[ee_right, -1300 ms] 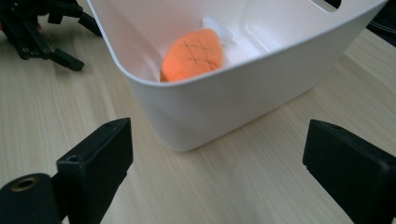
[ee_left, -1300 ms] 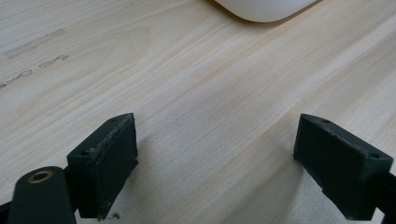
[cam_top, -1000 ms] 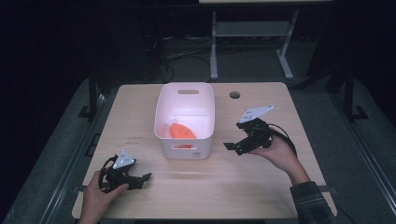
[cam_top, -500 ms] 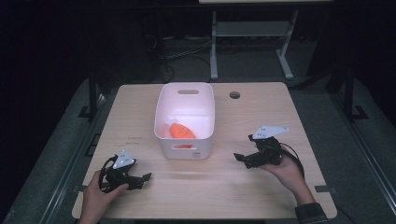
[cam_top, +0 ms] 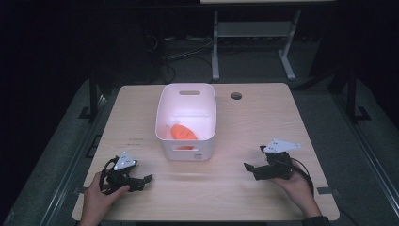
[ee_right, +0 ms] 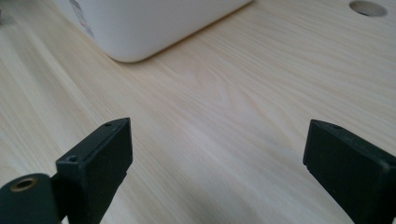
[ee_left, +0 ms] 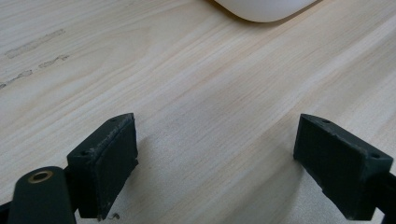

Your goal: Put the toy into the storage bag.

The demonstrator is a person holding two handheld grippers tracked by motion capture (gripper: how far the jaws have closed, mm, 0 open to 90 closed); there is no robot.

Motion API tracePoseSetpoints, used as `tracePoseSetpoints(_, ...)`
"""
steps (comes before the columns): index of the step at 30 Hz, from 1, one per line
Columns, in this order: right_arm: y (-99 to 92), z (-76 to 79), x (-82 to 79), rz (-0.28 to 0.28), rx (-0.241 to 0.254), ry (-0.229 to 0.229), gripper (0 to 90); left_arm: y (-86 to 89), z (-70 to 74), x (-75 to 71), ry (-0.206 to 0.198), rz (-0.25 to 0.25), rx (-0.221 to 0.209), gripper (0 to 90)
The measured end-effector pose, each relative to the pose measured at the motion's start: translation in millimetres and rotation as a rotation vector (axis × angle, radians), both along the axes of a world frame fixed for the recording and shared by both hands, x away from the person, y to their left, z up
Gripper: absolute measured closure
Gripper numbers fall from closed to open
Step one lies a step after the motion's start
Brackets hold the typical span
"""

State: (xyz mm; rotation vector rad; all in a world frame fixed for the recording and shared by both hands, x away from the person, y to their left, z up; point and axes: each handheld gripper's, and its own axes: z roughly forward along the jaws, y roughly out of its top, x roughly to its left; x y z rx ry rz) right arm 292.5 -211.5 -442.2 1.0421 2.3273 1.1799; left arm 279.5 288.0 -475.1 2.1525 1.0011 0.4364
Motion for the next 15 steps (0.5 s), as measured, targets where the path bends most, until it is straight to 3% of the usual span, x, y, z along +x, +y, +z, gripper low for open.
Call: tracePoseSetpoints(15, -31.2, -26.5, -26.0, -0.114, -0.045, 0.014, 7.9, 0.0, 0.0, 0.0, 0.0, 0.0, 0.0, 12.6)
